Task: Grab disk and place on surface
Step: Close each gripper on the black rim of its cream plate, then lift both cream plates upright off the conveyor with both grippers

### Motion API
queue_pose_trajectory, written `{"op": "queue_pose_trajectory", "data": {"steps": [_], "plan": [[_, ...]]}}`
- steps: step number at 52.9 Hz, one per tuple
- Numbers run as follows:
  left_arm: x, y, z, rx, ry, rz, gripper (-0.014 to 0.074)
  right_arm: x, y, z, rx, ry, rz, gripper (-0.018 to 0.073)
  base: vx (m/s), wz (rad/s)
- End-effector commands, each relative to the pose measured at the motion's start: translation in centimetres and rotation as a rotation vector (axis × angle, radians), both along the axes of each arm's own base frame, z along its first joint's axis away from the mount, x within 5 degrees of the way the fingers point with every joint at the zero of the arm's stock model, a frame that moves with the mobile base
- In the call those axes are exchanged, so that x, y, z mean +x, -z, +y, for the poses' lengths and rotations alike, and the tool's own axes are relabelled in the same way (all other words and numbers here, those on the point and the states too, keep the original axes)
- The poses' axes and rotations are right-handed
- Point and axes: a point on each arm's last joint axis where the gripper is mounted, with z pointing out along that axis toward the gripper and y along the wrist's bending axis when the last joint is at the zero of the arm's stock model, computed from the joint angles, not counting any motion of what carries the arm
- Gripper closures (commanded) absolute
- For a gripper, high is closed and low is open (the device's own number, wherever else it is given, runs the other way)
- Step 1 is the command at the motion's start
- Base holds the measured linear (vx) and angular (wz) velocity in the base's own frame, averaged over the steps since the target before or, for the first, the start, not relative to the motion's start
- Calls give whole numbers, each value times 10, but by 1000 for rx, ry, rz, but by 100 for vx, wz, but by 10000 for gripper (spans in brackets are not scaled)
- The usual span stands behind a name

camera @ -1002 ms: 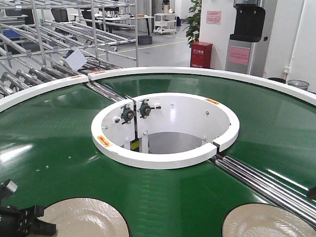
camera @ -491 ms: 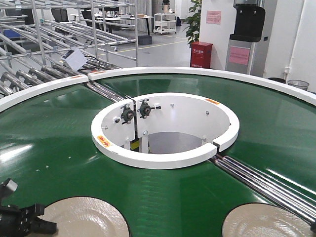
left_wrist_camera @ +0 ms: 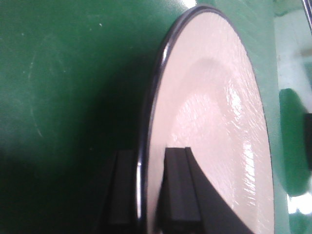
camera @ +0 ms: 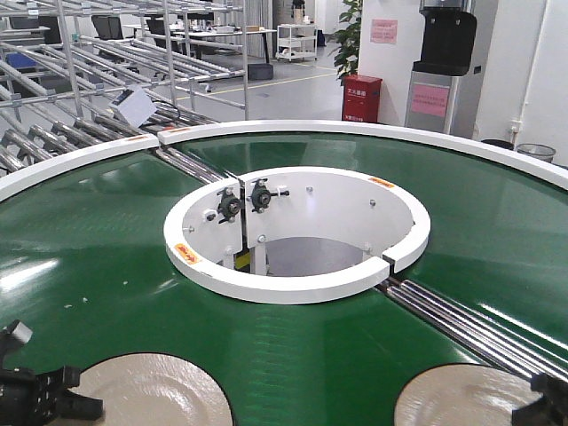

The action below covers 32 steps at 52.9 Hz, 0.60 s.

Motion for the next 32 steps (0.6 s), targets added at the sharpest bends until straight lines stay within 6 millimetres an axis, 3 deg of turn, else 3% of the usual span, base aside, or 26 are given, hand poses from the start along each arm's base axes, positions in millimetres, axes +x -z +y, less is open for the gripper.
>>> {"op": "queue_pose_trajectory", "data": {"steps": [1, 13, 32], "plan": [[-1, -18, -8, -27, 46, -53, 605, 5, -21, 6, -25, -11, -80, 576, 0, 0], [-1, -30, -13, -103, 34, -83, 605, -2, -53, 4, 32, 20, -160, 568, 0, 0], [-6, -101, -23, -445, -47, -310, 604, -28, -152, 27, 254, 104, -445, 568, 0, 0]]}}
